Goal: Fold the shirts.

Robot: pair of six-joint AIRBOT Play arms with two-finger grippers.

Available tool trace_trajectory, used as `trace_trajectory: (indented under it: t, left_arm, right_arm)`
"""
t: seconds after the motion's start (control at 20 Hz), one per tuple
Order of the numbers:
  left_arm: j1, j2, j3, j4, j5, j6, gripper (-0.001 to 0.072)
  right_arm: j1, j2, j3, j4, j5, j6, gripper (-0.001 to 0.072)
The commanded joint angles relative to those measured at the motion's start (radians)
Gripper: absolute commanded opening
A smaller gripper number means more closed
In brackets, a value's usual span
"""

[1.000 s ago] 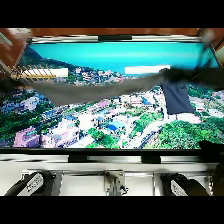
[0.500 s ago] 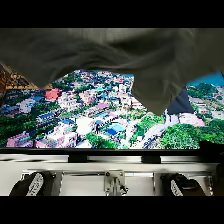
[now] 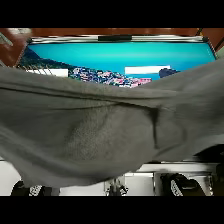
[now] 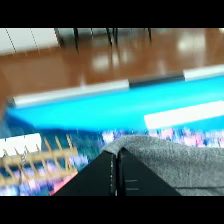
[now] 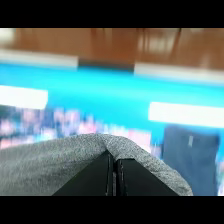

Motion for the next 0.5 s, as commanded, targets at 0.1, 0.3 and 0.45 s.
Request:
trace_trajectory:
  t: [0.1, 0.3, 0.45]
  left_arm:
    - [-0.002, -0.008, -0.506, 0.041, -0.082, 0.002, 0.0029]
    - [-0.030, -0.160, -0.829, 0.040, 0.146, 0.046, 0.0029]
    - [-0.155, -0.407, -0.835, 0.030, 0.401, 0.047, 0.0030]
  right_arm:
    - [0.000, -0.160, -0.280, 0.010, -0.208, 0.056, 0.0057]
    - [0.001, -0.381, -0.513, 0.109, 0.187, 0.022, 0.0057]
    - [0.001, -0.642, -0.513, 0.271, 0.428, -0.013, 0.0057]
